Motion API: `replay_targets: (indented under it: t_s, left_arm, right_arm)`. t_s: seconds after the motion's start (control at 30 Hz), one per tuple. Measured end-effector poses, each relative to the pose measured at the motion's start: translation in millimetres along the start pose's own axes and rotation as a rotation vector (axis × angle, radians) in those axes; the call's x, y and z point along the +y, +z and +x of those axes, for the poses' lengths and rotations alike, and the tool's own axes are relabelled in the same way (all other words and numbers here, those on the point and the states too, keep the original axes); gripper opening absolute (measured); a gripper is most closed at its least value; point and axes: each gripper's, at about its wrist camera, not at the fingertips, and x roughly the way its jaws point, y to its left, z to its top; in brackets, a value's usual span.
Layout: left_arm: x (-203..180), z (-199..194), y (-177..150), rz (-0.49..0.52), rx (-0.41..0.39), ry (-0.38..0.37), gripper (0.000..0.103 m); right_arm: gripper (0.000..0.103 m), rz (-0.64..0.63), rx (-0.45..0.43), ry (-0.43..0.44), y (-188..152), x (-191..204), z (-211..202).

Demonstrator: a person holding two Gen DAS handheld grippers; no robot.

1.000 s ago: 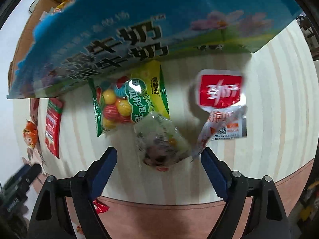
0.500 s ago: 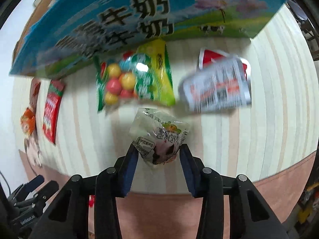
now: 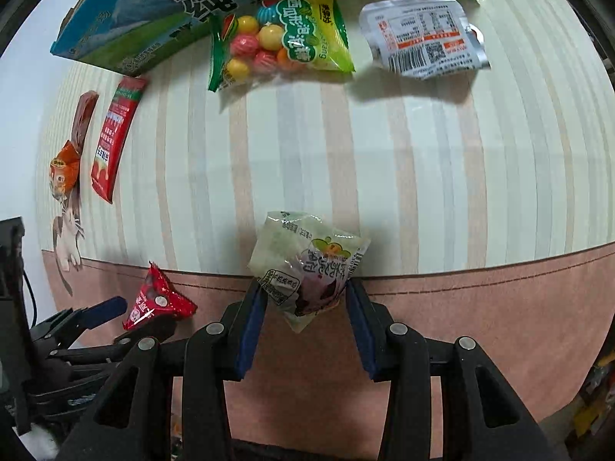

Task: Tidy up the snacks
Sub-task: 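Grasp red triangular candy pack with left tool while right tool grasps clear candy bag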

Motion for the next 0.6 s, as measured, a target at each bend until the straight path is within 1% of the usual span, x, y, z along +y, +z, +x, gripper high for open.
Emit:
replay_targets:
  t_s: [0.03,0.07,0.1,0.13,0.17,0.2,0.3,0.47,0.6]
  left_arm:
    - [-2,4,-2,0.008,-0.002,0.004,0.085]
    - [-5,7,-3,0.012,-0.001,0.009,0.076]
    - [-7,8,-5,0.015,0.001,0.012,0.07]
    - [-14,11,-5,0.019,0.01,0.018,0.061]
    - [-17,12,-5,0.02,0.017,0.021,0.054]
    - [-20,15,-6,0.022,0.024,0.023,0.051]
    - [-26,20,-15,0.023,0.014,0.04,0.048]
    - [-32,20,-16,0.007,-0.008,0.041,0.043]
    - [-36,13,-22,0.004,-0.032,0.043,0.043]
  right_arm:
    - [0.045,0.002,0.0,0.0,0,0,0]
    - [0.045,0.005,-0.001,0.002,0,0,0]
    - [0.045,0.004,-0.001,0.002,-1,1,0]
    - [0.045,0.005,-0.001,0.002,0,0,-1]
    - [0.045,0.006,-0.002,0.003,0,-3,-2]
    - [0.045,0.007,-0.001,0.004,1,-6,-4]
    - [0.045,0.008,-0.003,0.007,0,-8,-7]
    - [0.045,-0.001,-0.007,0.011,0,-9,-12]
    - [0.044,-0.017,-0.012,0.018,-1,-6,-19]
